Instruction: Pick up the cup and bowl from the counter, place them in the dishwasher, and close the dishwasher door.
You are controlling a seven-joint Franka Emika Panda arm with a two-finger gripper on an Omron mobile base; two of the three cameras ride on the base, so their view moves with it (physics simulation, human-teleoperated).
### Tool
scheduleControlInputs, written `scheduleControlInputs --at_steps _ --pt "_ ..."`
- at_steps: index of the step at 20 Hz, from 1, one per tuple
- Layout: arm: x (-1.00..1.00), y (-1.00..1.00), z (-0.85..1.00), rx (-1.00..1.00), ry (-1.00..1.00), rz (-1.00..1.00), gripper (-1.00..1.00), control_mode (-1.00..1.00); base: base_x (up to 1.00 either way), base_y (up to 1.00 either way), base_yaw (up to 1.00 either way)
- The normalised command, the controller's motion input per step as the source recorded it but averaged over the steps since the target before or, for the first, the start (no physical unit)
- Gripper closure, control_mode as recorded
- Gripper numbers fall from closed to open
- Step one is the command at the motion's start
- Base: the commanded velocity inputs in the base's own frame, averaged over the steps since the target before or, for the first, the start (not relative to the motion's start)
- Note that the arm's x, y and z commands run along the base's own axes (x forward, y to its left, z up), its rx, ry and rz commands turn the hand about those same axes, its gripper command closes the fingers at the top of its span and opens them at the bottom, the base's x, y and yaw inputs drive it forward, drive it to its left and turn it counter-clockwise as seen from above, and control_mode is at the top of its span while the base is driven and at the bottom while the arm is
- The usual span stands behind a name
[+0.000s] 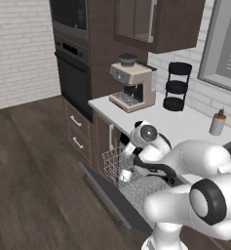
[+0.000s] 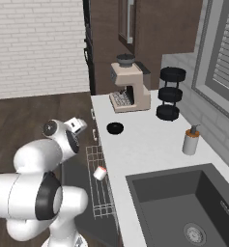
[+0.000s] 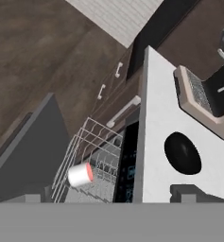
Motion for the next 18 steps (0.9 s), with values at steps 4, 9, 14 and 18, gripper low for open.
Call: scheduleControlInputs --at_steps 4,9,14,18 --pt "0.25 0.0 1.0 0.0 0.22 -0.06 -1.0 -1.0 0.0 0.0 0.0" --pt "0.03 0.0 1.0 -0.03 0.14 -0.04 -1.0 -1.0 0.0 0.0 0.0" --pt "0.09 -0.28 0.37 -0.19 0.12 -0.13 -1.0 -1.0 0.0 0.0 0.0" --pt "0.14 -0.56 -0.43 -0.18 0.05 -0.14 -1.0 -1.0 0.0 0.0 0.0"
